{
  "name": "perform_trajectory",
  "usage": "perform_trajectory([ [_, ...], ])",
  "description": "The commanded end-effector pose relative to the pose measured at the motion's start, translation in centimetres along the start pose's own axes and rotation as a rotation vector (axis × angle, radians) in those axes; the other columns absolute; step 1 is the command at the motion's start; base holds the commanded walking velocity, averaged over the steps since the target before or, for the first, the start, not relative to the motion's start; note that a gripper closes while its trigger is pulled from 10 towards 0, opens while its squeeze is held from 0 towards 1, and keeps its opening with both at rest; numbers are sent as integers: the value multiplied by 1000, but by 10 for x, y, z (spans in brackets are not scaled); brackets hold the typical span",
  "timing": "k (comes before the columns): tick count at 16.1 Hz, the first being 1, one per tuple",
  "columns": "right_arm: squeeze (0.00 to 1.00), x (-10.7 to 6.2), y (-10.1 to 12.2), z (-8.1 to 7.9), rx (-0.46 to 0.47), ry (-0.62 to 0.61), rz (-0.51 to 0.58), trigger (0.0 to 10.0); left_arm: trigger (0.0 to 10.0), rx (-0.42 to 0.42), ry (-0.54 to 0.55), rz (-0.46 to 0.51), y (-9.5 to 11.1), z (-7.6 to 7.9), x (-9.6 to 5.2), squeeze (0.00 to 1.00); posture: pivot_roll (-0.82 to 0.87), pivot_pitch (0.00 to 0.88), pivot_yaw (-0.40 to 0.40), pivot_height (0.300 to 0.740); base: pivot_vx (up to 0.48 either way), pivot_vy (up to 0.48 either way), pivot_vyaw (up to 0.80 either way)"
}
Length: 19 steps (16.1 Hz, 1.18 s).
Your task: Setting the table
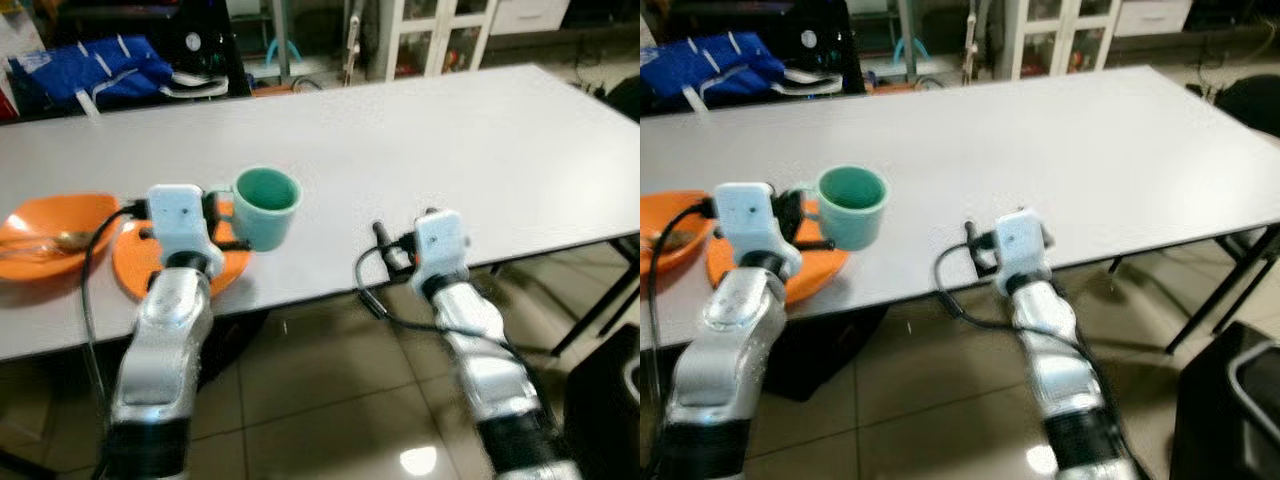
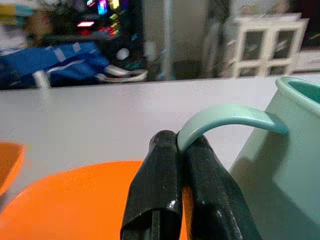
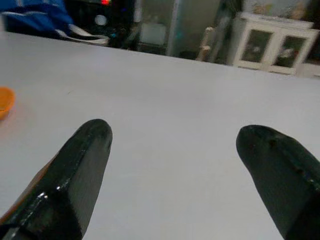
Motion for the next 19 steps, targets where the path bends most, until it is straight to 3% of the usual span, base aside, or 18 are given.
perform_trajectory([
  [1,0,0,5,6,-12,-11,12,10000,0,-6,-3,25,7,3,1,0,-128,0,67,740,0,0,0],
  [8,0,1,3,6,-16,-10,9,10000,0,-4,19,45,12,-1,4,0,-127,0,69,740,0,0,0],
  [19,0,2,1,4,-19,3,2,10000,0,11,62,31,12,-6,6,0,-125,0,69,740,475,0,0],
])
Point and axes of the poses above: a point about 5 cm out from each wrist's last joint towards the gripper, its own x axis pointing out of the wrist towards the gripper, its own y axis along the axis of the wrist's last joint, z = x × y, the point moved 3 cm from there along x, pointing out of the wrist towards the gripper, and after that the axes turned 7 degrees about x, right-handed, at the moved point
